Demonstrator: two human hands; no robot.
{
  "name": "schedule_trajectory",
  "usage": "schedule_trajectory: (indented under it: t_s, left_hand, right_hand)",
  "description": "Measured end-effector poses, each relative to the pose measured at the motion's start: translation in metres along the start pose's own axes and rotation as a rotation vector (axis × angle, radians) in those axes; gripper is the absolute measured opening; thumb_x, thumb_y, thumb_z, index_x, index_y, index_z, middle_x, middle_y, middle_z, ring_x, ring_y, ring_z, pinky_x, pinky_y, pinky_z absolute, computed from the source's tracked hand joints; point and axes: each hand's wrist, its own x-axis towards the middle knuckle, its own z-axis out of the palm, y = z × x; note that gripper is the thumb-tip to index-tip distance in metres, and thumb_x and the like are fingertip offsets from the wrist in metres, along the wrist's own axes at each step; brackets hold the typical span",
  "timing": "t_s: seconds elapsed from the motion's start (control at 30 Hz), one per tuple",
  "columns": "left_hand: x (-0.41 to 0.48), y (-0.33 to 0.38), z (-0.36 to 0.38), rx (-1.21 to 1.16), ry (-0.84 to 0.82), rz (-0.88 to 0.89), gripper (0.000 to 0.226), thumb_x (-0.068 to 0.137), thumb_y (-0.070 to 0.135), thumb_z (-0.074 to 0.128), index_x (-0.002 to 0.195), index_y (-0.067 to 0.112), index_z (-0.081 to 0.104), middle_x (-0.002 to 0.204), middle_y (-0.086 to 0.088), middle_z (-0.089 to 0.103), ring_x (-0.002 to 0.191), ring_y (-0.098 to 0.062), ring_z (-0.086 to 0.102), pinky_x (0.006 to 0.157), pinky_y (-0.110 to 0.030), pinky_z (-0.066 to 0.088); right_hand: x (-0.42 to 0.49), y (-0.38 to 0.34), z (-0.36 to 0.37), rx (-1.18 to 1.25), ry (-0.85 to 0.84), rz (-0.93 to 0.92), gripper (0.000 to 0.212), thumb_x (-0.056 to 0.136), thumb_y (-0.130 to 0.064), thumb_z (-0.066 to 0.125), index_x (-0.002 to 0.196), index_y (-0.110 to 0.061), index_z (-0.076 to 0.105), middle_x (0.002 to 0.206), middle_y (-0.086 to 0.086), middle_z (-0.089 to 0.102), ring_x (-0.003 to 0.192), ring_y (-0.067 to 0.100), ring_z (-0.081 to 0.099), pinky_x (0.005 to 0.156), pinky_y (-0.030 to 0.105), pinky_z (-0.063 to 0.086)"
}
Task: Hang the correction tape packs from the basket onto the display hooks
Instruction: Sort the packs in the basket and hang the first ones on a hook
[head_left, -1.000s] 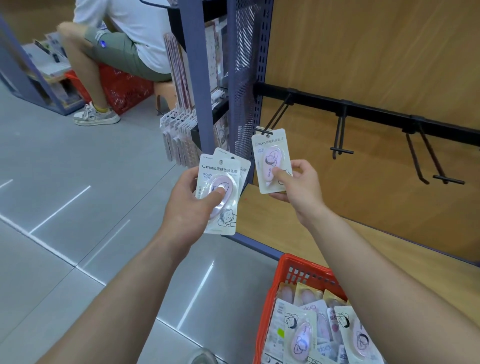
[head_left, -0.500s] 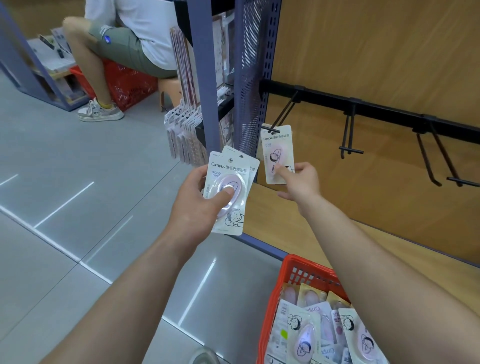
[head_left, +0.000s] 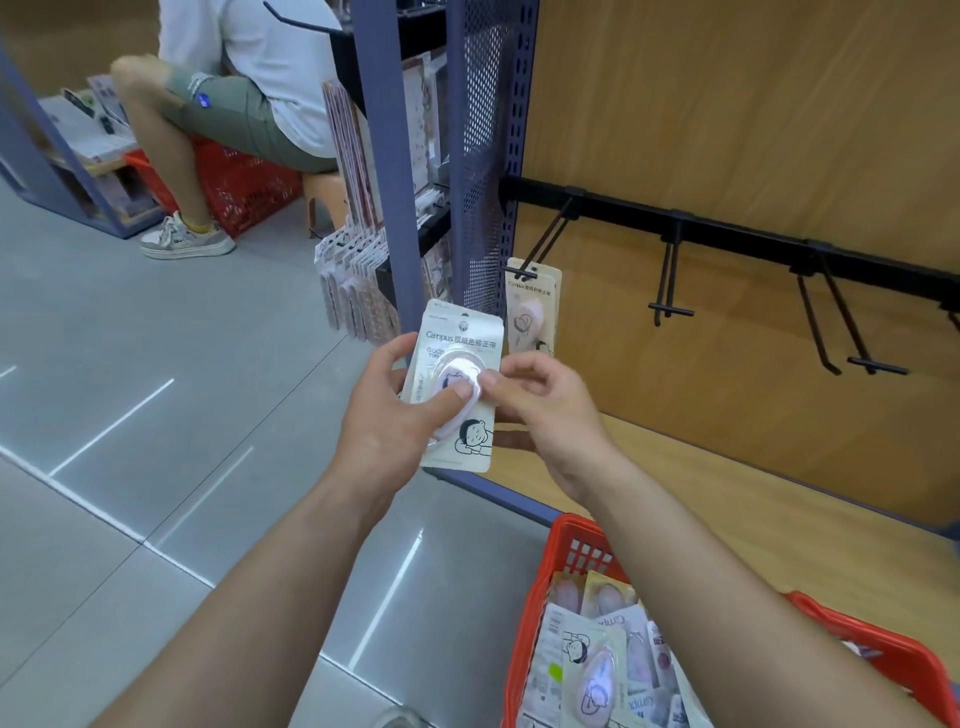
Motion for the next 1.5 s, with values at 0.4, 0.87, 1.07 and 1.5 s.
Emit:
schedule_trajectory:
  t_s: [0.4,0.87,1.07,1.5]
  left_hand:
    - [0.009,-0.010,-0.009,0.148,0.149,0.008,0.040,0.091,0.012,0.073,0.121,0.034,0.059,0.112,0.000,0.071,0.091,-0.020,0.074,0.070,-0.032,0.055]
    - [0.013,-0.012,-0.011,0.137,0.130,-0.035,0.038,0.088,0.009,0.077,0.119,0.022,0.059,0.106,0.004,0.075,0.081,-0.012,0.075,0.056,-0.019,0.054]
    - [0.014,-0.015,-0.012,0.137,0.118,-0.035,0.037,0.088,0.008,0.077,0.118,0.022,0.059,0.105,0.004,0.075,0.072,-0.005,0.073,0.056,-0.018,0.054]
    - [0.040,-0.016,-0.003,0.208,-0.003,-0.095,0.033,0.090,0.014,0.078,0.117,0.012,0.059,0.102,-0.001,0.078,0.085,-0.019,0.076,0.066,-0.028,0.053]
  right_hand:
    - [0.023,-0.002,-0.033,-0.088,0.273,-0.044,0.014,0.098,-0.016,0.066,0.104,-0.013,0.054,0.089,0.002,0.080,0.083,0.024,0.077,0.079,0.055,0.059]
    - [0.076,-0.003,-0.039,-0.192,0.312,-0.124,0.018,0.096,-0.024,0.071,0.103,-0.022,0.055,0.087,-0.001,0.079,0.093,0.028,0.075,0.093,0.057,0.056]
    - [0.088,-0.001,-0.039,-0.201,0.390,-0.142,0.019,0.096,-0.026,0.070,0.104,-0.020,0.054,0.090,0.001,0.076,0.080,0.019,0.066,0.076,0.038,0.053]
    - [0.057,0.003,-0.062,-0.678,0.306,-0.069,0.034,0.096,-0.043,0.068,0.116,-0.019,0.058,0.111,-0.006,0.061,0.103,0.015,0.058,0.084,0.030,0.046]
